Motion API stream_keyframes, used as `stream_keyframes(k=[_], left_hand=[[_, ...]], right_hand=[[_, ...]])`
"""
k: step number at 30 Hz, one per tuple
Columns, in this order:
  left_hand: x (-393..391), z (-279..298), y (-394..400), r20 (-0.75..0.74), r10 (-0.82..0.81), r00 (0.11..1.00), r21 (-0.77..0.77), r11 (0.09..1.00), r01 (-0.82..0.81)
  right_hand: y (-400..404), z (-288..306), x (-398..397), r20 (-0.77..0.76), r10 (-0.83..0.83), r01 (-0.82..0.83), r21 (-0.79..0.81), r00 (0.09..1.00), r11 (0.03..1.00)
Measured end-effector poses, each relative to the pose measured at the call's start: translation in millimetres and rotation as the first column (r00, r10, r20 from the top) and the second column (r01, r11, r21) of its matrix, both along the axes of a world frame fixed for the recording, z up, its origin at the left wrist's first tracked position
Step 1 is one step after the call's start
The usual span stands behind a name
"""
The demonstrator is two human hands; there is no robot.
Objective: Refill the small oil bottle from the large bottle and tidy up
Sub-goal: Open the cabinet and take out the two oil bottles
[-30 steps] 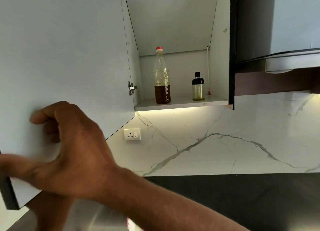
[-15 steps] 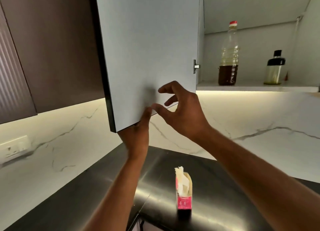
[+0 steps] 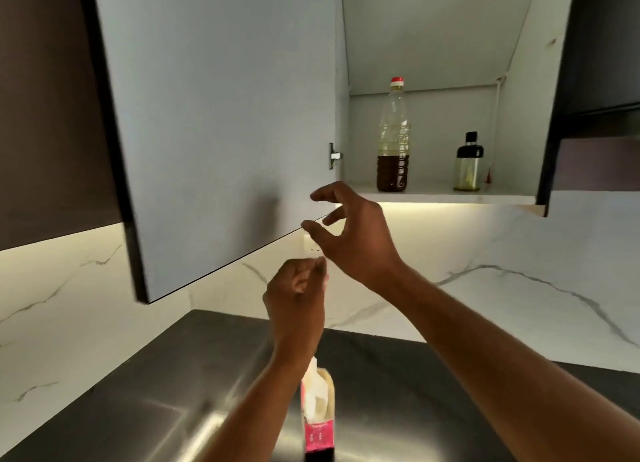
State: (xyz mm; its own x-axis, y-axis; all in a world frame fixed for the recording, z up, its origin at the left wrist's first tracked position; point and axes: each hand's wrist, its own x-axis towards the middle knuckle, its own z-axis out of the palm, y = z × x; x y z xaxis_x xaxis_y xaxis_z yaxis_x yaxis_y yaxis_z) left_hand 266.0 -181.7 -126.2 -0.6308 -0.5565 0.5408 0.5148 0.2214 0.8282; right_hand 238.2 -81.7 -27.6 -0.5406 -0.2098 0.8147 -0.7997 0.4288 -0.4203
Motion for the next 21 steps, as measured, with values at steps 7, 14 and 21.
stream_keyframes(k=[7,14,21], left_hand=[[-99,74,68,-0.098,-0.099,0.99,-0.162,0.983,0.082],[-231,132,115,-0.109,-0.036,0.993,-0.269,0.963,0.006],[-340,158,123,-0.001,0.087,0.996,-0.252,0.964,-0.084]], right_hand=[[106,26,-90,0.044,-0.306,0.309,-0.109,0.951,0.945],[201,54,-195,0.064,-0.49,0.494,-0.151,0.869,0.856],[239,74,-284,0.201,-0.537,0.567,-0.138,0.819,0.812]])
